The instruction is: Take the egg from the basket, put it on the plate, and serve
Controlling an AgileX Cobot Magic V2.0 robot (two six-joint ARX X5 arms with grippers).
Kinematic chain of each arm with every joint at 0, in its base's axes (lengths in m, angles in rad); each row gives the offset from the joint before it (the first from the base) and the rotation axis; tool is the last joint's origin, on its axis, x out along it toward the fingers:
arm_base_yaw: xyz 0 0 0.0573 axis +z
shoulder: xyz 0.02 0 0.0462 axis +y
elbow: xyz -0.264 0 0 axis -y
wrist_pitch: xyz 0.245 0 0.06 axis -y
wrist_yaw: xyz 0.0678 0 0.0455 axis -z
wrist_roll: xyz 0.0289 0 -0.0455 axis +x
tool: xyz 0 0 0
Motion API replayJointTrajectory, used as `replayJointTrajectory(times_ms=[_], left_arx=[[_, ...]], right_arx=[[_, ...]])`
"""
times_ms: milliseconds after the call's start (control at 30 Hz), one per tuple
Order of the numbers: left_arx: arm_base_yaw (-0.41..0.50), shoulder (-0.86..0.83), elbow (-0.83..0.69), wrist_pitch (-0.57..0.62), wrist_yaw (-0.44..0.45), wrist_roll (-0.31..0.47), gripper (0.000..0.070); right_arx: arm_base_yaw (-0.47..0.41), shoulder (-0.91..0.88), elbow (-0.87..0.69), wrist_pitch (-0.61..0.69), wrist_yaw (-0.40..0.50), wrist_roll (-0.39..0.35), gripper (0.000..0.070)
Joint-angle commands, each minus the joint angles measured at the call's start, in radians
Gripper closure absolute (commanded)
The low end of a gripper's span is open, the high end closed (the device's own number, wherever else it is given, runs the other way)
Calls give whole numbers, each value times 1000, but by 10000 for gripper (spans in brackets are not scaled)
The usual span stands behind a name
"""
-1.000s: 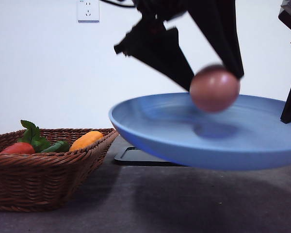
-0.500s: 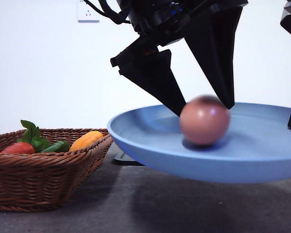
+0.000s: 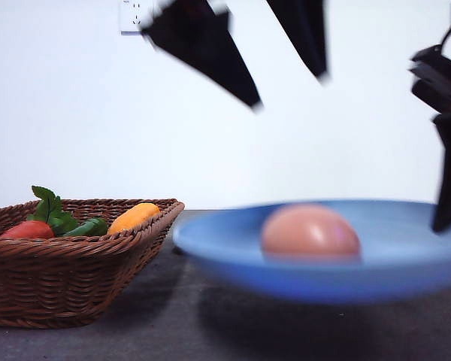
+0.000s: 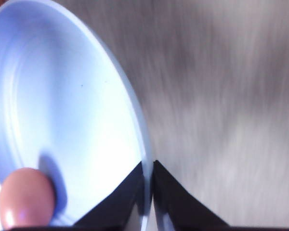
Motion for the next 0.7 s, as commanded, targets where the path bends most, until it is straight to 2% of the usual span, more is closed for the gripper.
replayJointTrajectory(times_ms=[0, 233, 433, 667], left_arx=[[-2, -30, 25, -17, -29, 9, 309], [30, -243, 25, -80, -157, 9, 310], [36, -388, 25, -96, -235, 0, 313], [36, -481, 25, -95, -343, 2, 313]], right_arx=[[-20, 59, 74, 3, -15, -52, 700], [-109, 341, 377, -15, -7, -111, 700], [-153, 590, 647, -20, -8, -102, 700], [-162, 831, 921, -76, -8, -82, 700]])
